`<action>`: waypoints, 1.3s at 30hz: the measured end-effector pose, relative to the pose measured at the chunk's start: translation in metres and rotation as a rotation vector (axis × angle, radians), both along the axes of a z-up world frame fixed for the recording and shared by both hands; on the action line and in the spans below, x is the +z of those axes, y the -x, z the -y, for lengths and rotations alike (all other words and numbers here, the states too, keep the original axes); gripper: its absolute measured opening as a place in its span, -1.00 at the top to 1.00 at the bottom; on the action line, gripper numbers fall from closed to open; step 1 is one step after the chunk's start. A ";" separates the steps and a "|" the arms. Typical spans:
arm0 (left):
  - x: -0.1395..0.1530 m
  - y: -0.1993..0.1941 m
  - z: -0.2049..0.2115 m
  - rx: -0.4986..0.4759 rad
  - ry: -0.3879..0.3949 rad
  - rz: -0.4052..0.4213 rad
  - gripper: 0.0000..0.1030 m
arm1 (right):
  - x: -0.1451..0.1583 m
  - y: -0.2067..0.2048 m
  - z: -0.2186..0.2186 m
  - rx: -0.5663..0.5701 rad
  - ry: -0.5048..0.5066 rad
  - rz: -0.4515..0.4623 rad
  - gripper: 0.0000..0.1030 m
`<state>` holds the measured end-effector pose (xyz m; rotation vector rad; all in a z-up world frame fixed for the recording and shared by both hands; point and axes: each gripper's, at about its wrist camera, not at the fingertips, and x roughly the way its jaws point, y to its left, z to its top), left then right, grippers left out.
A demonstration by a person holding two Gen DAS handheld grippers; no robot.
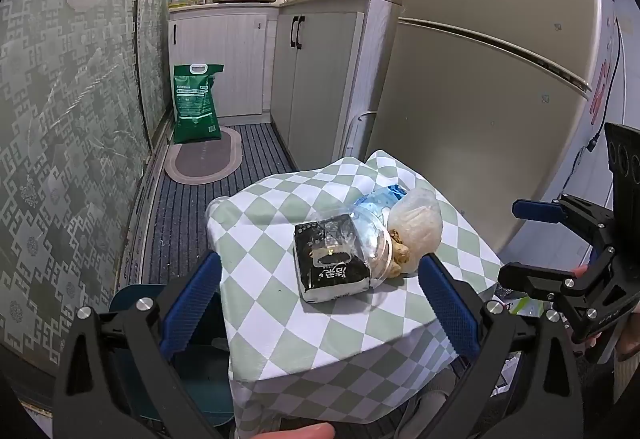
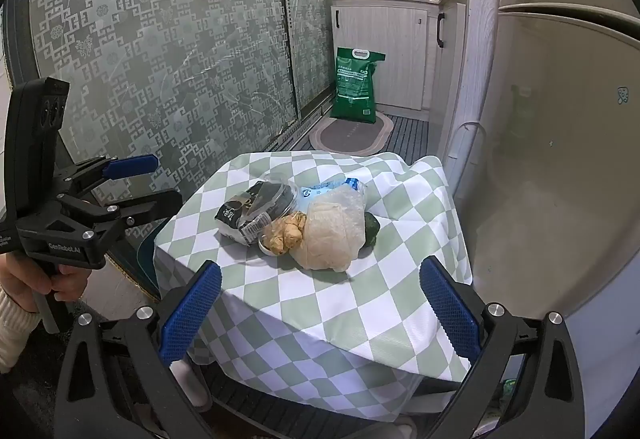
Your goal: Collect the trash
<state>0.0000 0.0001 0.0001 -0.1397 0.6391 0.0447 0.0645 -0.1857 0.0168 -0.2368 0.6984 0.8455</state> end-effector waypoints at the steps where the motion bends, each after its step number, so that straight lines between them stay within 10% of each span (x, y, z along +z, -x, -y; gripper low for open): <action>1: 0.000 0.000 0.000 0.001 -0.001 -0.001 -0.94 | 0.000 0.000 0.000 0.001 0.000 -0.001 -0.95; 39: 0.002 0.000 0.000 0.001 -0.006 0.002 -0.94 | 0.000 0.000 0.000 0.002 -0.002 0.000 -0.95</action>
